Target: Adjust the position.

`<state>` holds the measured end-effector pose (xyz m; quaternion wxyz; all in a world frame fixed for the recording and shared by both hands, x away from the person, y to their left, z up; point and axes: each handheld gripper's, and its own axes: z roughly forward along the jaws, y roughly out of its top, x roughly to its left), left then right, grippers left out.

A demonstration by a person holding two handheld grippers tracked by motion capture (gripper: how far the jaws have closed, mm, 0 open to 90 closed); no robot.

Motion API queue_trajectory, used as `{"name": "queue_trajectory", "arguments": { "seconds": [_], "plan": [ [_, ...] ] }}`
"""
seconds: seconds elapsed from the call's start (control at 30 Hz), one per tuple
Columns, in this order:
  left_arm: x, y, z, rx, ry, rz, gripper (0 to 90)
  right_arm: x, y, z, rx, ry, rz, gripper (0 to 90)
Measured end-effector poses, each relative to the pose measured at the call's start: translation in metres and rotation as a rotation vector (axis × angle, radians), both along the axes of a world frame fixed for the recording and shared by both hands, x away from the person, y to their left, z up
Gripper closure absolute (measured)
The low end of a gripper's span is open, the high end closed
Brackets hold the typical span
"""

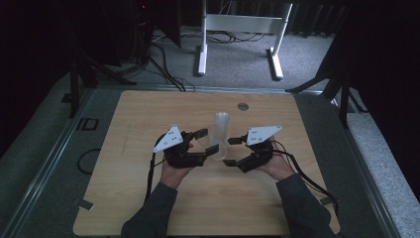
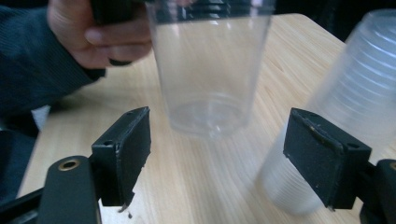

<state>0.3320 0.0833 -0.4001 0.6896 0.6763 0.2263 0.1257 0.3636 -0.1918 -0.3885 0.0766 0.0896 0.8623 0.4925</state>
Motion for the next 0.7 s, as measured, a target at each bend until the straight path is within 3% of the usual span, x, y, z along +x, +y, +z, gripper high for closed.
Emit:
{"name": "queue_trajectory", "arguments": {
  "seconds": [0.4,0.7],
  "plan": [
    [0.003,0.015,-0.003,0.023,0.006,0.078,28.5,0.003,-0.009,-0.009,-0.064,0.004,-0.114,23.1],
    [0.002,0.030,-0.007,0.035,0.012,0.156,28.5,0.003,-0.015,-0.011,-0.065,0.017,-0.155,23.1]
  ]
}}
